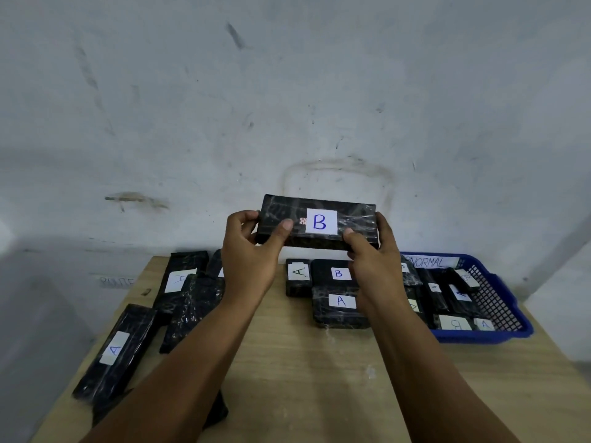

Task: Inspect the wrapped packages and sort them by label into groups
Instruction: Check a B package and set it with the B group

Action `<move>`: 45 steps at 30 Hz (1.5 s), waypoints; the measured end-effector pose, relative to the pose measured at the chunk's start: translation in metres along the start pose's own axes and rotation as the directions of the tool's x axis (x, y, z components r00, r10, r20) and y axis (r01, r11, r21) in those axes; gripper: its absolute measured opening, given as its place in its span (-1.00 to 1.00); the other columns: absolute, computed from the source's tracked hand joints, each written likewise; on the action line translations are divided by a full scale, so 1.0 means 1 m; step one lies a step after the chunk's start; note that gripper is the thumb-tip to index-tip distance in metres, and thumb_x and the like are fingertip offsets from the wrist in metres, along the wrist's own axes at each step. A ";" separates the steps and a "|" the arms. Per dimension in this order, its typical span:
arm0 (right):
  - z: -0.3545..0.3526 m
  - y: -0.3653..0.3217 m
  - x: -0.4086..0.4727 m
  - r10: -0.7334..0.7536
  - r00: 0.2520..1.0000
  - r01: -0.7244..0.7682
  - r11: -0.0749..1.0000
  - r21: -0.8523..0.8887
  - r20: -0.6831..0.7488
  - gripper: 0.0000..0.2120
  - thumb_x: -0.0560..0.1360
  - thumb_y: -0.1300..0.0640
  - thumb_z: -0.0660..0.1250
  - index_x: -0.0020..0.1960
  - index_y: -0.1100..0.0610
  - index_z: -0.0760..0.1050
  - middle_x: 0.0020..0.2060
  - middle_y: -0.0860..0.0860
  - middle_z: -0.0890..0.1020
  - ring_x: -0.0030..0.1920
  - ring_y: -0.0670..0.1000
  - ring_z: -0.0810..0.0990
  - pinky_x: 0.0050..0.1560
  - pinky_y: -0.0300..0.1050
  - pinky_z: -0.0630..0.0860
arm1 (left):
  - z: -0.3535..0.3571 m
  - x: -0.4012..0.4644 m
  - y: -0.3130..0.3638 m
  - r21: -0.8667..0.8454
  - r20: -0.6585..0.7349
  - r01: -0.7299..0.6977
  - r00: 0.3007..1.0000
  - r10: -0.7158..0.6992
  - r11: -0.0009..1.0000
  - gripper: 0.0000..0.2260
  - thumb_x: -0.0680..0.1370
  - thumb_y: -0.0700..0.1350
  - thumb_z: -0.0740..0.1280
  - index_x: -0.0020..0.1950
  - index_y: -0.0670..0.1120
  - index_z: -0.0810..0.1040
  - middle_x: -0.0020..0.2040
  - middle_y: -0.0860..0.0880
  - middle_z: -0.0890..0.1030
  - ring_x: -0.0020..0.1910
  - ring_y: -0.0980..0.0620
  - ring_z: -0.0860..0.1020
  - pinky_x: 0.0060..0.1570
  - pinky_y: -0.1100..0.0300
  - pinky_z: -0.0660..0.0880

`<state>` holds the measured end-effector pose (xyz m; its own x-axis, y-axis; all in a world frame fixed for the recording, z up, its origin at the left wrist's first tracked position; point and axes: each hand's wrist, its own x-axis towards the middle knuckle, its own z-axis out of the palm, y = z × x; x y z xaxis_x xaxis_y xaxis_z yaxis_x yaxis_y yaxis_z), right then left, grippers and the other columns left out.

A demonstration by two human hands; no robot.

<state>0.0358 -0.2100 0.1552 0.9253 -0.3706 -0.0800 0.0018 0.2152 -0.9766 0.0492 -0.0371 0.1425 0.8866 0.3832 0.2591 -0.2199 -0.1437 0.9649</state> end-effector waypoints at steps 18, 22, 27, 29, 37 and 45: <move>-0.004 0.005 0.006 0.033 0.997 -0.018 0.982 -0.187 0.076 -0.49 0.35 -0.23 0.61 0.19 -0.07 0.55 0.00 0.03 0.77 0.04 0.15 0.76 0.08 0.23 0.69 | -0.017 0.016 0.003 0.180 0.143 0.096 0.982 -0.123 0.979 -0.80 0.48 0.01 0.54 0.09 0.05 0.68 -0.07 0.12 0.73 -0.05 0.16 0.68 0.08 0.09 0.62; -0.005 0.007 0.003 -0.035 0.999 0.040 0.972 -0.233 0.026 -0.63 0.49 -0.13 0.55 0.16 0.04 0.57 -0.05 0.02 0.76 -0.04 0.08 0.77 0.01 0.18 0.72 | -0.015 0.012 0.004 0.220 0.151 0.056 0.984 -0.091 0.974 -0.64 0.42 0.10 0.57 0.17 0.08 0.63 -0.01 0.15 0.70 0.00 0.17 0.65 0.12 0.06 0.60; 0.000 0.010 0.000 -0.099 0.994 0.107 0.945 -0.310 0.040 -0.57 0.48 -0.15 0.54 0.22 0.05 0.54 -0.04 -0.05 0.74 -0.01 0.01 0.74 0.04 0.08 0.70 | -0.009 0.006 0.003 0.308 0.100 0.041 0.992 -0.076 0.950 -0.37 0.19 0.41 0.52 0.15 0.17 0.52 -0.03 0.24 0.66 0.03 0.14 0.64 0.18 -0.10 0.57; 0.002 0.013 -0.001 -0.119 0.992 0.129 0.926 -0.355 0.049 -0.47 0.42 -0.19 0.58 0.25 0.02 0.50 0.00 -0.09 0.71 0.02 -0.03 0.72 0.09 0.10 0.68 | -0.007 0.004 0.003 0.350 0.081 0.013 0.996 -0.044 0.937 -0.32 0.19 0.43 0.51 0.20 0.17 0.47 -0.03 0.27 0.62 0.06 0.11 0.64 0.21 -0.13 0.53; -0.006 0.017 0.004 -0.173 0.981 0.195 0.895 -0.402 0.091 -0.41 0.44 -0.18 0.57 0.37 -0.07 0.42 0.11 -0.14 0.69 0.15 -0.04 0.66 0.22 0.10 0.63 | -0.006 0.004 0.009 0.208 0.061 0.053 0.996 -0.067 0.977 -0.61 0.56 0.21 0.39 0.26 0.01 0.50 0.00 0.20 0.60 0.08 0.10 0.60 -0.03 0.19 0.48; -0.004 0.009 0.003 -0.006 1.000 0.008 0.989 -0.150 0.018 -0.81 0.56 -0.20 0.40 0.13 -0.21 0.53 -0.01 -0.06 0.73 0.02 0.02 0.74 0.10 0.17 0.69 | -0.011 0.006 0.005 0.099 0.126 0.046 0.990 -0.059 0.994 -0.73 0.56 0.09 0.45 0.18 0.04 0.51 -0.01 0.07 0.71 -0.02 0.11 0.66 -0.03 0.18 0.53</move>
<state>0.0368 -0.2124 0.1459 0.9318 -0.3559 -0.0711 -0.0478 0.0739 -0.9961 0.0491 -0.0251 0.1491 0.9422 0.2730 0.1945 -0.1370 -0.2158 0.9668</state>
